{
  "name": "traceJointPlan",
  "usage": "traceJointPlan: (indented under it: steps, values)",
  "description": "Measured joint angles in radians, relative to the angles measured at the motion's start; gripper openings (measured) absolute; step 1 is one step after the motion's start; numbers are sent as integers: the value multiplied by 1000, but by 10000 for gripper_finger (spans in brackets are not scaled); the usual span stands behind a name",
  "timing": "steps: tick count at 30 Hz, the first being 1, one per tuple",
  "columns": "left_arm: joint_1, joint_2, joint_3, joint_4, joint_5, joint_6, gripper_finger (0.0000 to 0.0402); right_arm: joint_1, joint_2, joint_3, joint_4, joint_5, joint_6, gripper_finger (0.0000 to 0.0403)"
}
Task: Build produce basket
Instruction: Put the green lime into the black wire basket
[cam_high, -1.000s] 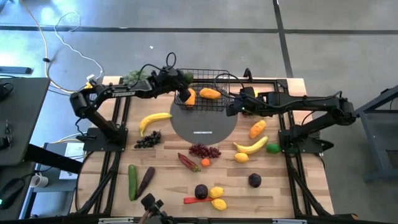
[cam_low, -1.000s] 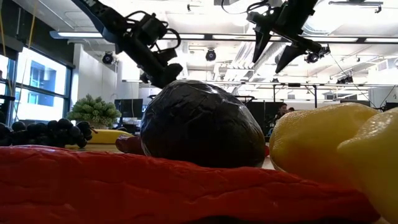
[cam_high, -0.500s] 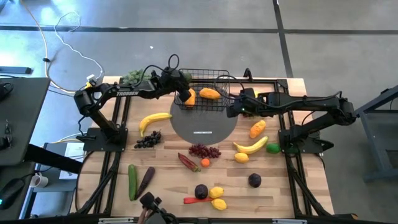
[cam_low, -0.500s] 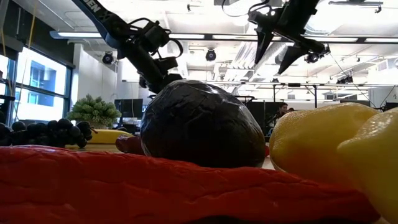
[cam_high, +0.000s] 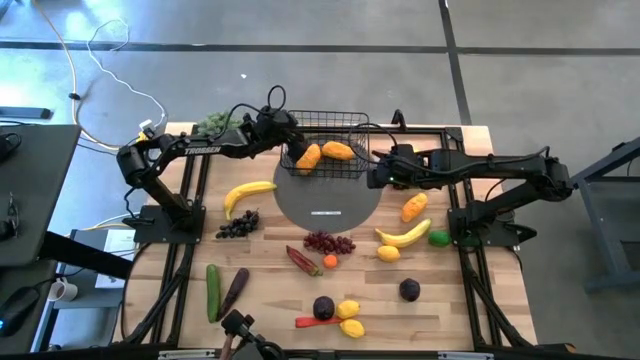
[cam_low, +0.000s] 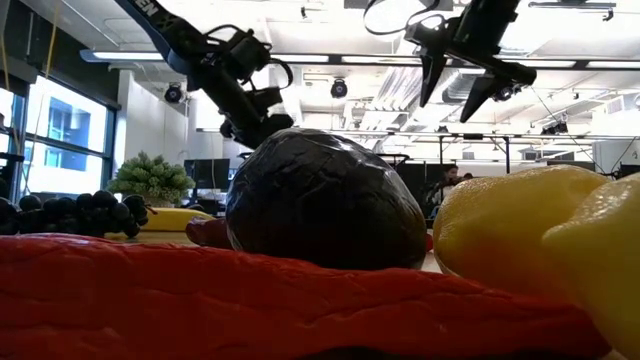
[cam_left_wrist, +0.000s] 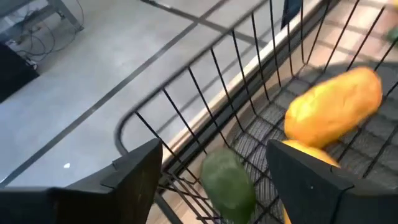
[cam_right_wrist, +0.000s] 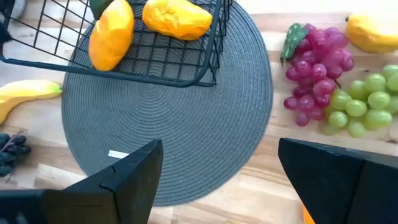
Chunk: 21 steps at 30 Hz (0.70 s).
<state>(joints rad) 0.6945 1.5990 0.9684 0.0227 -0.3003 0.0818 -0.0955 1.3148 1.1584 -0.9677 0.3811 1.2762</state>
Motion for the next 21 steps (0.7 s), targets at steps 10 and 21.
traceJointPlan:
  steps: [10, 21]
  values:
    - [0, -139, 0, -2, 5, 0, 278, 60, -28, 0, -109, 4, 113, 300]
    - [-2, -298, 0, -113, 68, -88, 278, 147, -66, 0, -298, -109, 141, 300]
